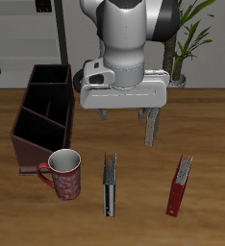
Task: Place the striped book into the right desk caddy's front compartment
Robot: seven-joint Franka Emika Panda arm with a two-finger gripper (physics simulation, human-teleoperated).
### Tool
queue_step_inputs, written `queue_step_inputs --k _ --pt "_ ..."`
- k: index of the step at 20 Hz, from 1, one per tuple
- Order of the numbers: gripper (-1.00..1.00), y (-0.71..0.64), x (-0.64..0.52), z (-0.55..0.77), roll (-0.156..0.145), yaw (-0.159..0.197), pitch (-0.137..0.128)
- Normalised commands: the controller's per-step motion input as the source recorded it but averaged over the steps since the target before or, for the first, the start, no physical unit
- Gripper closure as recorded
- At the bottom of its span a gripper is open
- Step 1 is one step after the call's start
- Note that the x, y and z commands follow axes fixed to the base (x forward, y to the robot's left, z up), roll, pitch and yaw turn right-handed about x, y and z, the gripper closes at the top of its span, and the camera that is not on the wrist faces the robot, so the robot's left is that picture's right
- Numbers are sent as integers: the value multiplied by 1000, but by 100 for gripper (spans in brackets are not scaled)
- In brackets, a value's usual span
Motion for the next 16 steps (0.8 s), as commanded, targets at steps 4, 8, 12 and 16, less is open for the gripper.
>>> queue_step_inputs --k 4,8,12,16 --pt "-100 -16 215 -57 18 28 12" --pt "-100 -108 171 -88 -24 30 -42" --pt "-100 -72 96 -77 -2 -6 -21" --pt "-100 -128 161 -155 17 -2 -15"
